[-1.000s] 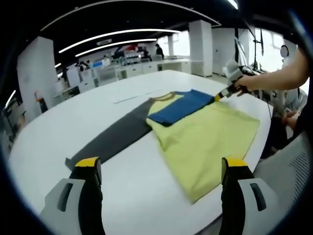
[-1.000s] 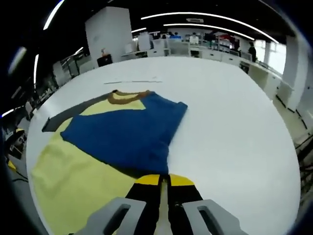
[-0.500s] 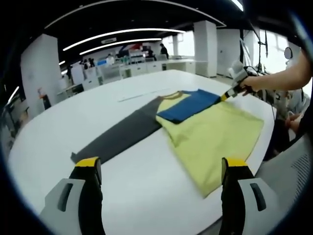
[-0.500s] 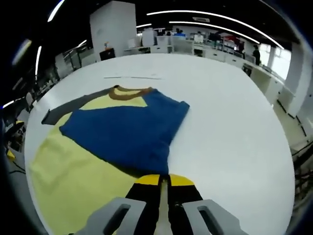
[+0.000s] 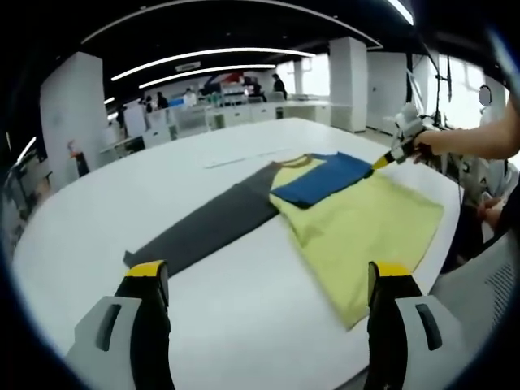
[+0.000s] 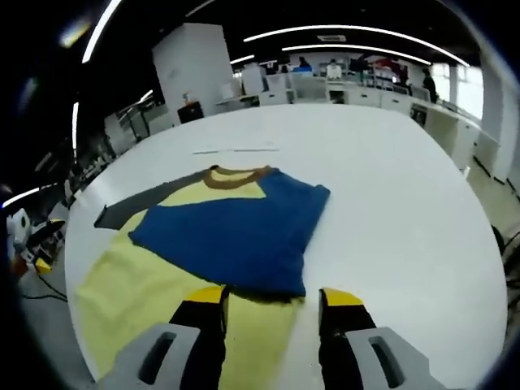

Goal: Fold the garment on the visible template until the final outline fits inside the template.

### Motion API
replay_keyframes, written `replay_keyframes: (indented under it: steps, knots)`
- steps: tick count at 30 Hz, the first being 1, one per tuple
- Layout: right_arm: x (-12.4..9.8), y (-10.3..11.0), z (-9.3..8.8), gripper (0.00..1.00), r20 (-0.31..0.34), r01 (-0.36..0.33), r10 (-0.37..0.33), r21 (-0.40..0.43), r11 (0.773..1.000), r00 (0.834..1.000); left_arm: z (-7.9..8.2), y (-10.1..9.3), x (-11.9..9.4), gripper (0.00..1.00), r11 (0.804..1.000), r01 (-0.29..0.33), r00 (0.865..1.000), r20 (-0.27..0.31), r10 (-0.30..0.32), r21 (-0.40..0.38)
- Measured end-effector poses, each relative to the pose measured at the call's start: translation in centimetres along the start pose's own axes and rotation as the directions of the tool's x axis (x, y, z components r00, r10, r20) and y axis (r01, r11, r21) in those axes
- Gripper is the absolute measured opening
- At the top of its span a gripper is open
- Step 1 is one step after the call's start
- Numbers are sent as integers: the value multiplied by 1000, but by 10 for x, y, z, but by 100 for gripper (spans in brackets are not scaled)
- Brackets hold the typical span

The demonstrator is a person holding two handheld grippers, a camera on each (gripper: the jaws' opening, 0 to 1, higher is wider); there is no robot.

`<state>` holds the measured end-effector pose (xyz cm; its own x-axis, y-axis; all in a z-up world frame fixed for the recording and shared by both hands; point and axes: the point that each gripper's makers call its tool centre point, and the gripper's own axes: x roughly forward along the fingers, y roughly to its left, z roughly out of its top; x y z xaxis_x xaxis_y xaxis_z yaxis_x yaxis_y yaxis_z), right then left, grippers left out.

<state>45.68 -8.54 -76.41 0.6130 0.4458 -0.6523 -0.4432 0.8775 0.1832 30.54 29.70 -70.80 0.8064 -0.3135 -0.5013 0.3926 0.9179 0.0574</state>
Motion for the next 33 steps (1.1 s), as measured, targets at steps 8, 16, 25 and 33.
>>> replay_keyframes:
  steps: [8,16,25,33]
  knots:
    - [-21,29,9,75,47,-90,94,-74,993,994,-1,25,1,99,999,-38,999,4,39,-39]
    - [-44,61,7,90,63,-168,178,-142,976,982,2,55,5,98,993,-88,996,16,89,-81]
    - [-63,92,7,99,98,-222,248,-225,949,964,3,91,14,92,984,-153,988,10,154,-92]
    - [-80,112,11,99,146,-244,284,-241,939,948,-4,117,27,81,963,-176,983,6,181,-204]
